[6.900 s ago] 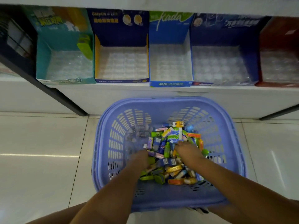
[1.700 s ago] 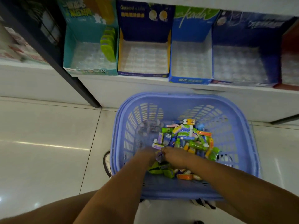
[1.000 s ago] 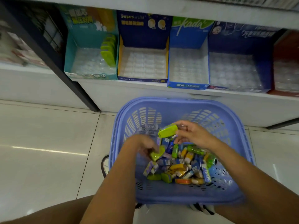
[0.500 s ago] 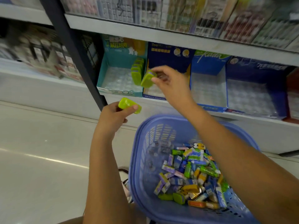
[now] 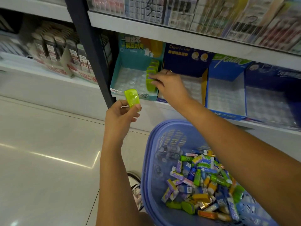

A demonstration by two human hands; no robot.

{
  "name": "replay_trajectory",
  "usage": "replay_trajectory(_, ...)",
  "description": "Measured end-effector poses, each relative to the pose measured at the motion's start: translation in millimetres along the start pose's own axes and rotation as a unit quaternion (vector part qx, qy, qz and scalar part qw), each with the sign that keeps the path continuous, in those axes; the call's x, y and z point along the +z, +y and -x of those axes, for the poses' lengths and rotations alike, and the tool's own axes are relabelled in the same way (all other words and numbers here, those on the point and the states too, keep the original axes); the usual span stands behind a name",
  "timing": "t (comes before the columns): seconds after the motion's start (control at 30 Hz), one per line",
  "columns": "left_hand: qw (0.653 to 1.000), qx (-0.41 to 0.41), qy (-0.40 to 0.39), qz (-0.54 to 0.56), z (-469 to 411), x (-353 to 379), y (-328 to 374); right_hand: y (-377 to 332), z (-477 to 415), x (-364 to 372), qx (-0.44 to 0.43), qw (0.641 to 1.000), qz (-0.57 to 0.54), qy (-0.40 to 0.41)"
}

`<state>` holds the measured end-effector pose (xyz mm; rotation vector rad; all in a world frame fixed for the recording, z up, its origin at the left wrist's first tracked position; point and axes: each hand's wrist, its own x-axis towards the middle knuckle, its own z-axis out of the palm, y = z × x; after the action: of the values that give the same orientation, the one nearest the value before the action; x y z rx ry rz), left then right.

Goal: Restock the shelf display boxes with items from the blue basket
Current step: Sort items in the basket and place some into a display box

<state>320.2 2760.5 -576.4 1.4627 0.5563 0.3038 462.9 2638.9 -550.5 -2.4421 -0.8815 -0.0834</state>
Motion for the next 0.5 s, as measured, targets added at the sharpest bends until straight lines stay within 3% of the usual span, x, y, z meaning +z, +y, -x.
replay_trajectory(0.07, 1.0, 0.008, -0.001, -0.013, -0.2, -1.0, -1.4, 1.8, -1.5, 7.2, 0.03, 0.997, -0.065, 0.018)
replay_trajectory(0.17, 1.0, 0.02, 0.001, -0.019, -1.4, -2.3, -1.8, 3.7, -4.6, 13.9, 0.124, 0.957, -0.261, 0.039)
replay_trajectory(0.23, 1.0, 0.024, -0.004, -0.013, -2.9, -1.0, -0.7, 2.8, -6.8, 17.4, 0.129, 0.952, -0.277, 0.027)
replay_trajectory(0.37, 0.999, 0.033, -0.022, -0.019, -6.6, 7.6, 5.3, 6.1, -4.0, 12.0, 0.079, 0.992, -0.084, 0.044)
replay_trajectory(0.43, 0.999, 0.039, -0.023, -0.016, -8.9, 11.2, 9.4, 7.3, 5.8, 2.9, 0.003, 0.999, 0.032, 0.025)
replay_trajectory(0.5, 0.998, 0.048, -0.025, -0.021, -11.1, 13.9, 13.2, 2.7, 21.0, -5.5, -0.032, 0.998, -0.013, 0.051)
